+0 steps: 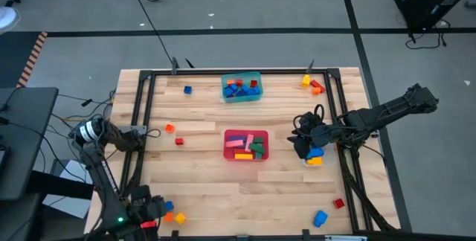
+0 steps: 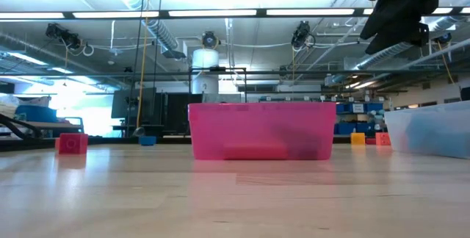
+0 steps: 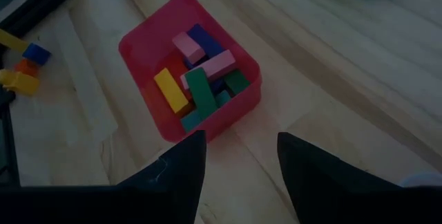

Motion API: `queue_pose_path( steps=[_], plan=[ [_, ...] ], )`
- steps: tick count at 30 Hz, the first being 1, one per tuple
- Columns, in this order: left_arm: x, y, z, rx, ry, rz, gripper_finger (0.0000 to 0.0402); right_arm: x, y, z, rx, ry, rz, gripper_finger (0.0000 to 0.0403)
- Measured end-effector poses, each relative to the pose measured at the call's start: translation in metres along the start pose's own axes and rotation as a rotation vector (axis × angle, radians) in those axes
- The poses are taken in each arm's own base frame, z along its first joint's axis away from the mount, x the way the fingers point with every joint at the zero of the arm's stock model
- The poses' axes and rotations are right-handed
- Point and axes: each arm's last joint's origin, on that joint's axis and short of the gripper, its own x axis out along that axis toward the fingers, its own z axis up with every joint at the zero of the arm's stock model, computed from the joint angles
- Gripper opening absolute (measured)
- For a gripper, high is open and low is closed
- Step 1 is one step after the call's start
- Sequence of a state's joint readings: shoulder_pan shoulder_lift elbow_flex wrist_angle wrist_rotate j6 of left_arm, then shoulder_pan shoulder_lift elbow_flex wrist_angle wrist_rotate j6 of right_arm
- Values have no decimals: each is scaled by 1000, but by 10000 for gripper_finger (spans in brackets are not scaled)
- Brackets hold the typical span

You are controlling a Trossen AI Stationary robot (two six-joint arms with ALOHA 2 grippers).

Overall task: Sort blocks by size
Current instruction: Put the yellow block into the red bin

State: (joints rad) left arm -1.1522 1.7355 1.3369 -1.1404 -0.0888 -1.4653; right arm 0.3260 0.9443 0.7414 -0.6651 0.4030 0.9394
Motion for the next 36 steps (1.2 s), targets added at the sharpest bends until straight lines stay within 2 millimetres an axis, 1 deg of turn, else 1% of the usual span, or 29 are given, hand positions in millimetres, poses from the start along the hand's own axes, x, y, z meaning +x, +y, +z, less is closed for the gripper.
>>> queue_pose_path(
  steps=[10,19,24,29,36],
  plan=[
    [2,-1,0,20,-29,13,284,0,0,0,3,0,0,193],
    [26,-5,-3,20,-29,1,272,0,0,0,3,0,1,193],
    [37,-2,-4,-9,-17,5,266,0,0,0,12,-1,4,193],
    [42,-1,-6,-11,-11,-13,247,0,2,1,19,-9,18,193],
    [44,-2,-6,-4,-5,-28,202,0,3,2,28,-21,35,193]
  ],
)
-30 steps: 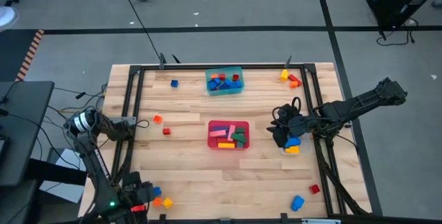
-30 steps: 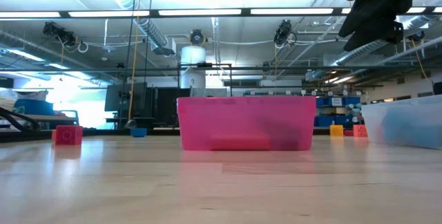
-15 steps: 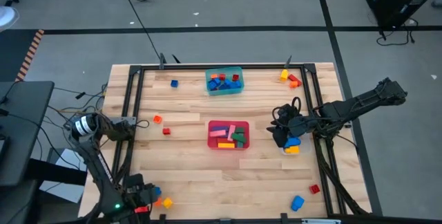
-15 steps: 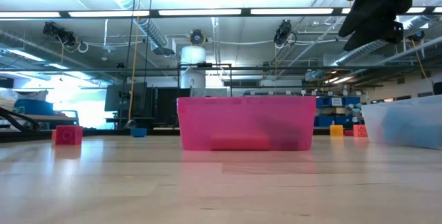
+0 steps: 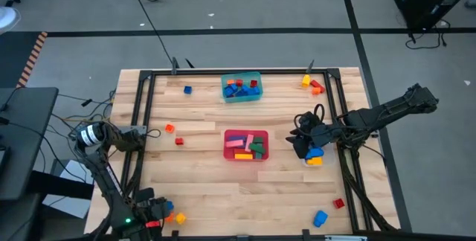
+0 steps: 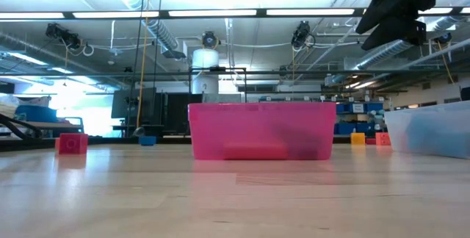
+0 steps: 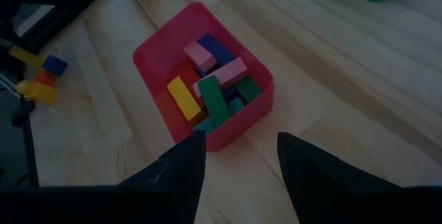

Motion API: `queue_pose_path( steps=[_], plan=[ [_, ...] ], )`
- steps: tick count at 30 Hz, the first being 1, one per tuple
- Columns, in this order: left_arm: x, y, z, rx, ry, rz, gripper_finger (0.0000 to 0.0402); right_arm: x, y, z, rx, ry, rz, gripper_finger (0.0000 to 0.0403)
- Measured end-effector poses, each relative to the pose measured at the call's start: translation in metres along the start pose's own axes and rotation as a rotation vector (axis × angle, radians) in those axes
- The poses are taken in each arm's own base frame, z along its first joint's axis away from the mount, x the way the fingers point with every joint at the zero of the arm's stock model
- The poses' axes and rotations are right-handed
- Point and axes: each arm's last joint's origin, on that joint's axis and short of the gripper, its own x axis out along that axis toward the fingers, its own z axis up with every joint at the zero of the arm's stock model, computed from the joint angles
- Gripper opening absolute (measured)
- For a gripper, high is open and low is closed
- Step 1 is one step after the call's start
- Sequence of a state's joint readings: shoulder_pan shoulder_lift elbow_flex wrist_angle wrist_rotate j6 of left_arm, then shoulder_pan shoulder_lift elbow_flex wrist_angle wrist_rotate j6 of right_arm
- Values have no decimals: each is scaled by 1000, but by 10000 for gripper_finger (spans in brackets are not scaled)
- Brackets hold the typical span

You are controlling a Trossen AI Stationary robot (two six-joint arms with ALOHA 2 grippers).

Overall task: Sort blocks by size
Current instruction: Put the yellow block into the red bin

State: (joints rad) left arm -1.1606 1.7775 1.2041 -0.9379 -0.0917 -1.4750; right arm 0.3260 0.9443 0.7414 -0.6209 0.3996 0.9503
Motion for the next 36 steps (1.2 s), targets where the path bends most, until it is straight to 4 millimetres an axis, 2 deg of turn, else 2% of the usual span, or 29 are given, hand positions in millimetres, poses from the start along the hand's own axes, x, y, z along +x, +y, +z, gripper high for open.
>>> queue_pose_path(
  steps=[7,16,27,36],
  plan=[
    [0,0,-1,1,11,-3,163,0,0,0,0,0,0,193],
    [0,0,-1,5,17,-4,133,0,0,0,-3,0,-1,193],
    [-1,0,-1,3,18,0,125,0,0,0,-9,0,-1,193],
    [-17,0,3,-2,23,54,124,0,0,0,-11,1,-1,193]
  ],
)
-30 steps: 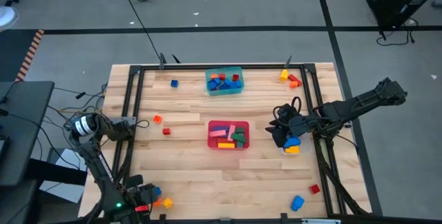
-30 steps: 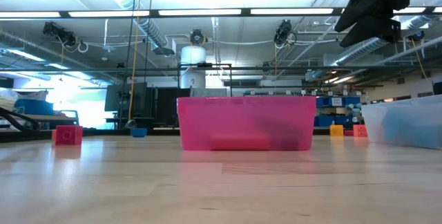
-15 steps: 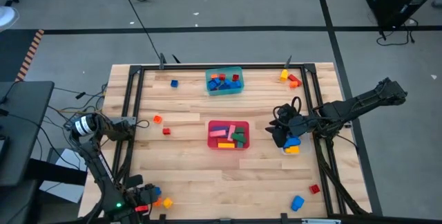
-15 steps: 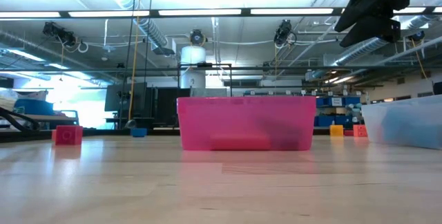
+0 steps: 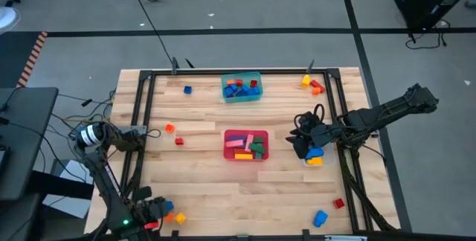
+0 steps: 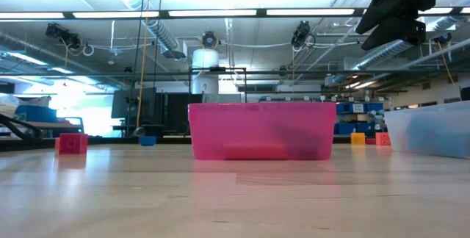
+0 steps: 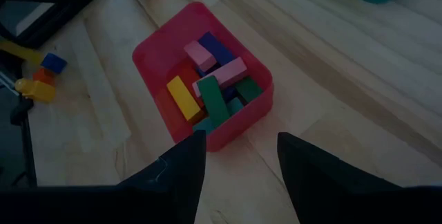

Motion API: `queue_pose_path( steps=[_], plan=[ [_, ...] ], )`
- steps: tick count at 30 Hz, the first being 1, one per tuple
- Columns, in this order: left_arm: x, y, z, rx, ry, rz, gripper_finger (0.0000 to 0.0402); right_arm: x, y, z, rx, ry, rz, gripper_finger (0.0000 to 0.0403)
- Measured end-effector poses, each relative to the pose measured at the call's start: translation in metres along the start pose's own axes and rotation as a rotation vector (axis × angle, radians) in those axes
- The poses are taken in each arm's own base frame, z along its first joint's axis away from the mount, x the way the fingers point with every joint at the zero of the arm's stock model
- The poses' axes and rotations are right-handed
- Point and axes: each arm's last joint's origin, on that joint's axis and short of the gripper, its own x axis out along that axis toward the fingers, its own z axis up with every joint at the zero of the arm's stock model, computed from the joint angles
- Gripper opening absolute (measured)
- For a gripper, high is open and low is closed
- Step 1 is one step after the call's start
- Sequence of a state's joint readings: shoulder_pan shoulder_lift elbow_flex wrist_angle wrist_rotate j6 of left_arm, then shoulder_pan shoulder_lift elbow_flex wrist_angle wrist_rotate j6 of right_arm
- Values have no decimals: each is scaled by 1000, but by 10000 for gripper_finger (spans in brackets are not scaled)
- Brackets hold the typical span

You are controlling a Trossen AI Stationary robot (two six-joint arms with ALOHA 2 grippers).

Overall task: Sort blocks by size
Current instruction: Put the yellow block into the red bin

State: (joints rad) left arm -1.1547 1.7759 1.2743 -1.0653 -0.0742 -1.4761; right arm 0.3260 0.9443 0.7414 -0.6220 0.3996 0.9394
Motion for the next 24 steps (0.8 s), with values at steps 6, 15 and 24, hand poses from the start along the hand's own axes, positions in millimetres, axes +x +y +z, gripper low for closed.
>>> queue_pose_path(
  steps=[6,15,24],
  plan=[
    [-16,8,13,-32,-17,17,124,0,0,0,0,0,0,193],
    [-50,45,61,-69,-137,6,124,0,1,1,8,-11,15,193],
    [-62,86,139,75,-363,88,124,0,4,3,23,-31,43,193]
  ],
)
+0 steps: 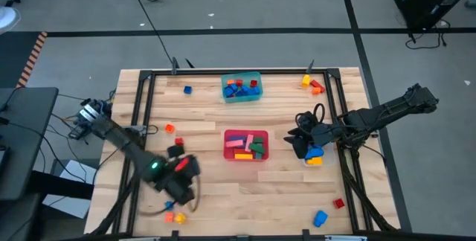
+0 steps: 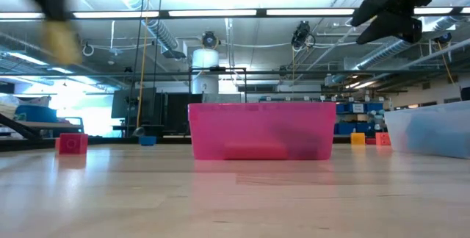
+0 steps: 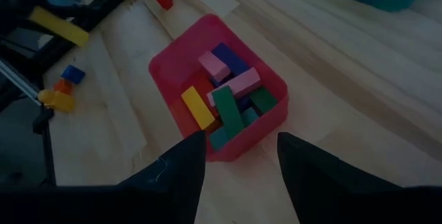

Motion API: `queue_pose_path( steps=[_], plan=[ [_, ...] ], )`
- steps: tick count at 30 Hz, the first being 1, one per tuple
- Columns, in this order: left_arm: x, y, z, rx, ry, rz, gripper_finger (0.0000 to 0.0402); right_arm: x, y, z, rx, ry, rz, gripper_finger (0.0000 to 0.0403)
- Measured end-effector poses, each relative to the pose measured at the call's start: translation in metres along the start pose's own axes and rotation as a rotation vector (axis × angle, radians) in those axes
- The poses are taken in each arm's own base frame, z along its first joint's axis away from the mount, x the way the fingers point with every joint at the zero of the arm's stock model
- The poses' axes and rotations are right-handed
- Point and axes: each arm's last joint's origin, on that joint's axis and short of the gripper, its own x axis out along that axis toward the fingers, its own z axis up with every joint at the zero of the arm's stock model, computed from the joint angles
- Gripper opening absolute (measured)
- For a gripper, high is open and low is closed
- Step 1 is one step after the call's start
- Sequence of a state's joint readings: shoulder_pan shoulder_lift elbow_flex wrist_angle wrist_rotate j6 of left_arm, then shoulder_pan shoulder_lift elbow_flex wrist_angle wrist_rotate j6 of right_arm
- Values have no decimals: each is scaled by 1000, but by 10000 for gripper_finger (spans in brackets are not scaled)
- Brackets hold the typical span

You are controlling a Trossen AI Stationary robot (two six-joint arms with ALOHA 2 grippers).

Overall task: Sort blocks by size
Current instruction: Put the yellow block into the red bin

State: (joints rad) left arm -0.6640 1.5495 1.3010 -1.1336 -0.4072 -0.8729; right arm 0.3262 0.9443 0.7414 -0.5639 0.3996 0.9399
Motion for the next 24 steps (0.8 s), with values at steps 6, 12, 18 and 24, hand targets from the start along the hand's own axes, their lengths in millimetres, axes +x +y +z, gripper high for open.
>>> queue_pose_path(
  steps=[6,12,18,24],
  plan=[
    [21,29,61,76,-216,-13,124,0,1,1,14,-6,8,193],
    [37,63,111,96,-416,32,124,0,1,1,39,-7,10,193],
    [79,71,138,154,-461,40,124,0,2,1,43,-9,13,193],
    [124,61,145,181,-443,24,126,0,2,1,42,-10,15,193]
  ],
)
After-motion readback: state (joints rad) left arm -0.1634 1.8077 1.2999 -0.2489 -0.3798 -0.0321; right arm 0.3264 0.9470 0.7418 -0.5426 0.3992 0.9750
